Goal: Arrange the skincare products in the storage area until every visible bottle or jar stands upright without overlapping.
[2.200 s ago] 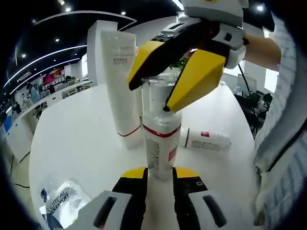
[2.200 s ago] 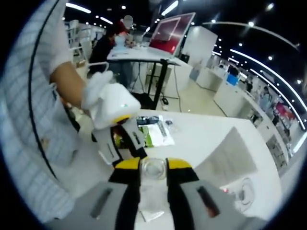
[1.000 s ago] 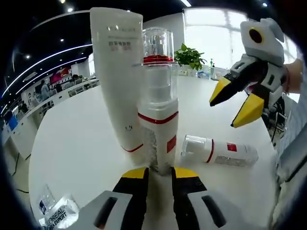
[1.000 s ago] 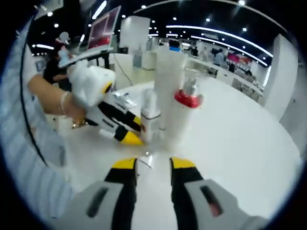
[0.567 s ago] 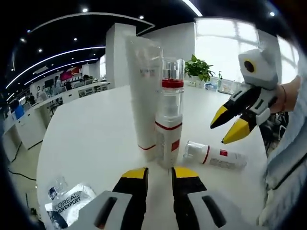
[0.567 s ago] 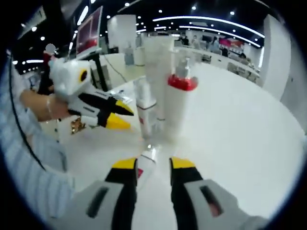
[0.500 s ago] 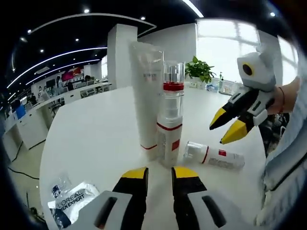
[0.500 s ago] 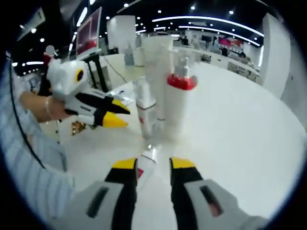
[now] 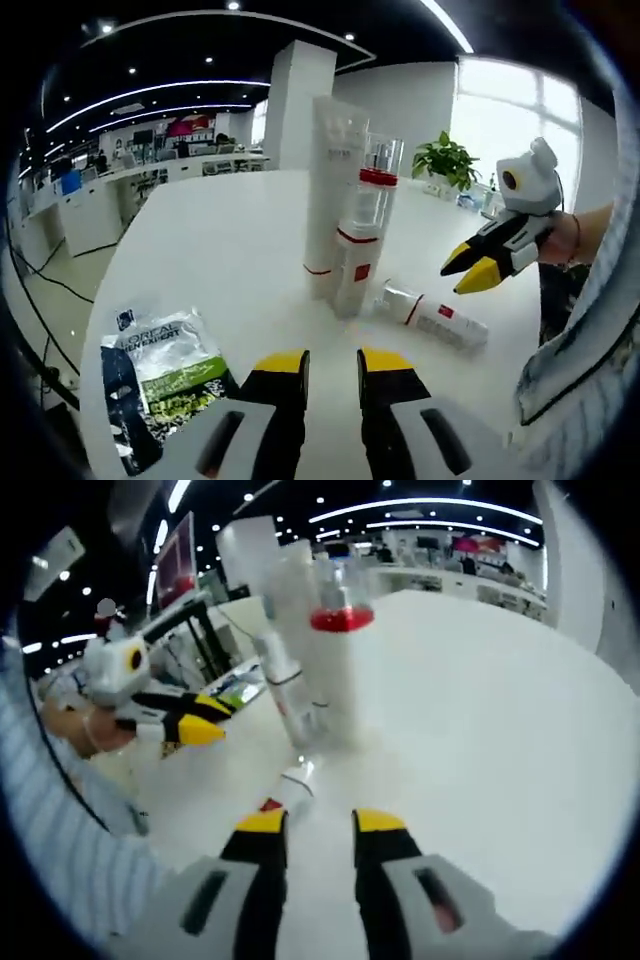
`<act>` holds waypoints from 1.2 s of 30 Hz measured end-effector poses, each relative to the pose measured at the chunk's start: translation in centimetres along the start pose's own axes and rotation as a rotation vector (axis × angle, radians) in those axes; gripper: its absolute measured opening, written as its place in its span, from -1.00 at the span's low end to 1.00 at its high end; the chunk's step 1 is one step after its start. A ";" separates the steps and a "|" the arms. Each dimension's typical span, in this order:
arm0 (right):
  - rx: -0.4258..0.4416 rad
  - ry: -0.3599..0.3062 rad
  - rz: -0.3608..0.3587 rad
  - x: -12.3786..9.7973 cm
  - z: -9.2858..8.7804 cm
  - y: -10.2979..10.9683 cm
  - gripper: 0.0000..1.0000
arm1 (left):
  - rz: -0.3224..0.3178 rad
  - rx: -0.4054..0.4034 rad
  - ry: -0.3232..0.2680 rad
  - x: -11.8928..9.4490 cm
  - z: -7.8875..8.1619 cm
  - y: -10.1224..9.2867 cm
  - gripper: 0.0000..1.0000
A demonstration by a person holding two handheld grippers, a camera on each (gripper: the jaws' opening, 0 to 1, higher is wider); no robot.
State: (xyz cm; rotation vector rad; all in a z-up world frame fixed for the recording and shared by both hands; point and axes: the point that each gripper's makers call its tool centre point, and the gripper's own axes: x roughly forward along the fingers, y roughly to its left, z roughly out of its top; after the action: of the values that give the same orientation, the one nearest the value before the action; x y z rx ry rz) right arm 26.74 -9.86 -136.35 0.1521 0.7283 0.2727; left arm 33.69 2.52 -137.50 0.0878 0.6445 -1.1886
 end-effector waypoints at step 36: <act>-0.165 -0.116 0.222 0.4 1.7 -1.2 -0.39 | -0.106 0.121 0.090 2.8 -0.3 -3.5 -0.32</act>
State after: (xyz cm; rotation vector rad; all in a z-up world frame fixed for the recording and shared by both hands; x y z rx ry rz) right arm 28.40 -10.99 -135.66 0.0913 0.5714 0.5296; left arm 31.14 -1.08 -138.28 0.2122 0.6629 -1.3319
